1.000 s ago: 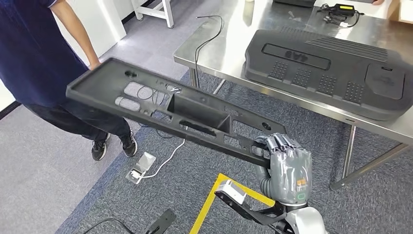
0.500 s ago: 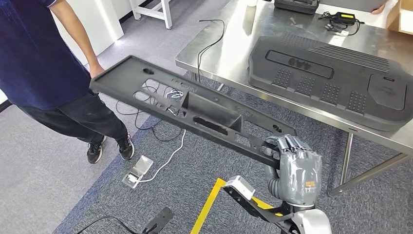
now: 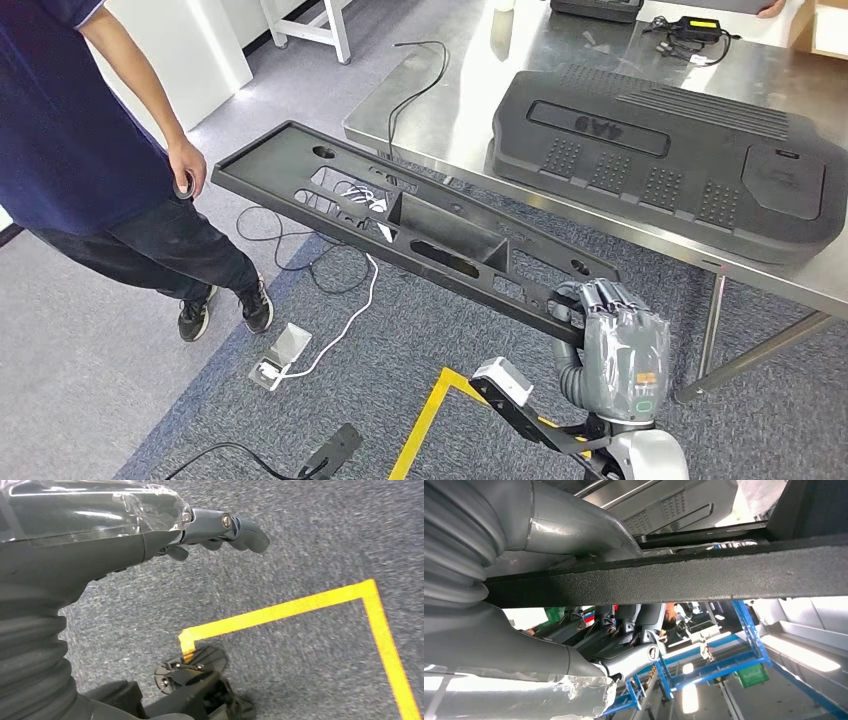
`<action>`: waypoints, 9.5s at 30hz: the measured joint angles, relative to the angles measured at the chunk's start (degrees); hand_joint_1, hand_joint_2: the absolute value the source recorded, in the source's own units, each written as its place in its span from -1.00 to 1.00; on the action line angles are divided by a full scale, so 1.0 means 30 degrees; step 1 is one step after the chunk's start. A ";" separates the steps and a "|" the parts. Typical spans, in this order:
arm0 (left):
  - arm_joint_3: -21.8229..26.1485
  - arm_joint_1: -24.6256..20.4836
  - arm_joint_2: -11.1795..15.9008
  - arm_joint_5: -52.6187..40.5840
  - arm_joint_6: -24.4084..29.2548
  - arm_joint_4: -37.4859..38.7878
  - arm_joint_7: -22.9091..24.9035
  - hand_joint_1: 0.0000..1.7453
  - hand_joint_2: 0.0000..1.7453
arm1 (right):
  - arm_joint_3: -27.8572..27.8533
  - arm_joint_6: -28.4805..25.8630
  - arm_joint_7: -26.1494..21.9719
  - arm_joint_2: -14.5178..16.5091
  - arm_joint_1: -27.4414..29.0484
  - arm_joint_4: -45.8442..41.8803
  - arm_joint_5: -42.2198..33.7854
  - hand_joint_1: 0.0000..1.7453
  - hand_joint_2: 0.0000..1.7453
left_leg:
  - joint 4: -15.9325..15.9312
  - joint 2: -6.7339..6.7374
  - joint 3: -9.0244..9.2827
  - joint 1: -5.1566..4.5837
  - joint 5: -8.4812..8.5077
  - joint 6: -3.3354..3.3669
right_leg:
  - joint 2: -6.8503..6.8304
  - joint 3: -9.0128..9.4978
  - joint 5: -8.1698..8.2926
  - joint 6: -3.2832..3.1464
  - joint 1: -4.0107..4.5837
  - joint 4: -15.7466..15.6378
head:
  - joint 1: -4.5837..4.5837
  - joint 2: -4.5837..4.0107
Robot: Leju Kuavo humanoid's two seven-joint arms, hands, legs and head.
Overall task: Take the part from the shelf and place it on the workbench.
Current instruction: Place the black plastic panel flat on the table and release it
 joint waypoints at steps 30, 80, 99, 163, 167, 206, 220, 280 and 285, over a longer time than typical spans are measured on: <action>-0.0007 0.0227 0.0100 -0.0177 0.0087 -0.0173 0.0158 -1.00 1.00 | -0.0535 0.0284 0.0692 -0.0372 -0.0038 -0.0379 -0.0124 1.00 1.00 | -0.0517 0.0012 0.0539 -0.0122 -0.0029 0.0235 | 0.0047 -0.0167 -0.0087 0.0182 0.0060 0.0200 | -0.0005 0.0000; -0.0146 0.0026 0.0160 -0.0747 0.0020 -0.0687 0.0554 -1.00 1.00 | -0.2020 -0.1224 0.1630 -0.1335 -0.1038 -0.0452 -0.0326 1.00 1.00 | -0.1077 0.0033 -0.0177 -0.0209 0.1340 0.1082 | 0.0009 -0.0826 -0.2540 0.0757 0.0106 0.3540 | -0.0055 0.0000; -0.0153 -0.0110 0.0153 -0.1309 -0.0261 -0.0699 0.0628 -1.00 1.00 | -0.2437 -0.1268 0.2091 -0.1752 -0.0619 -0.0554 0.0033 1.00 1.00 | 0.3772 0.0024 -0.2316 -0.0186 -0.0313 0.0145 | 0.0023 0.0519 -0.0397 -0.0107 0.0107 0.0065 | -0.0317 0.0000; -0.0066 -0.0321 0.0146 -0.2235 -0.0521 -0.0687 0.1224 -1.00 1.00 | -0.3237 -0.0202 0.3636 -0.2397 -0.2593 0.0907 -0.0066 1.00 1.00 | -0.1198 -0.0076 0.0706 -0.0298 0.0533 0.0652 | 0.0031 -0.0649 0.0331 0.0252 0.0125 0.0344 | -0.0228 0.0000; -0.0066 -0.0303 0.0146 -0.2227 -0.0446 -0.0685 0.1224 -1.00 1.00 | -0.3237 -0.0253 0.3630 -0.2404 -0.2597 0.0973 -0.0058 1.00 1.00 | -0.1215 -0.0077 0.0713 -0.0271 0.0533 0.0528 | 0.0020 -0.0622 0.0327 0.0243 0.0146 0.0343 | -0.0221 0.0000; -0.0066 -0.0193 0.0146 -0.2319 -0.0501 -0.0692 0.1168 -1.00 -1.00 | -0.2615 0.0277 0.3184 -0.2240 -0.4001 0.2352 0.0339 0.88 1.00 | -0.1205 -0.0086 0.0768 -0.0288 0.0510 0.0501 | -0.0001 -0.0495 0.0336 0.0254 0.0131 0.0258 | -0.0219 0.0000; -0.0066 -0.0193 0.0146 -0.2515 -0.0495 -0.0692 0.1220 -1.00 -1.00 | -0.2071 0.0069 0.2951 -0.2078 -0.4337 0.3563 0.2287 0.96 1.00 | -0.1205 -0.0086 0.0770 -0.0288 0.0509 0.0501 | -0.0001 -0.0494 0.0336 0.0254 0.0132 0.0256 | -0.0221 0.0000; -0.0066 -0.0437 0.0146 -0.3606 -0.0969 -0.0847 0.1984 -1.00 -1.00 | 0.0060 0.2326 0.3809 -0.1351 -0.8361 1.1224 0.5938 0.97 1.00 | -0.1181 -0.0083 0.0794 -0.0298 0.0508 0.0502 | 0.0008 -0.0476 0.0339 0.0258 0.0132 0.0232 | -0.0223 0.0000; -0.0066 -0.0430 0.0146 -0.3610 -0.0973 -0.0852 0.2025 -1.00 -1.00 | 0.0004 0.2763 0.4142 -0.2235 -0.8511 1.1395 0.5579 1.00 1.00 | -0.1179 -0.0084 0.0792 -0.0301 0.0507 0.0504 | 0.0008 -0.0475 0.0339 0.0259 0.0130 0.0227 | -0.0219 0.0000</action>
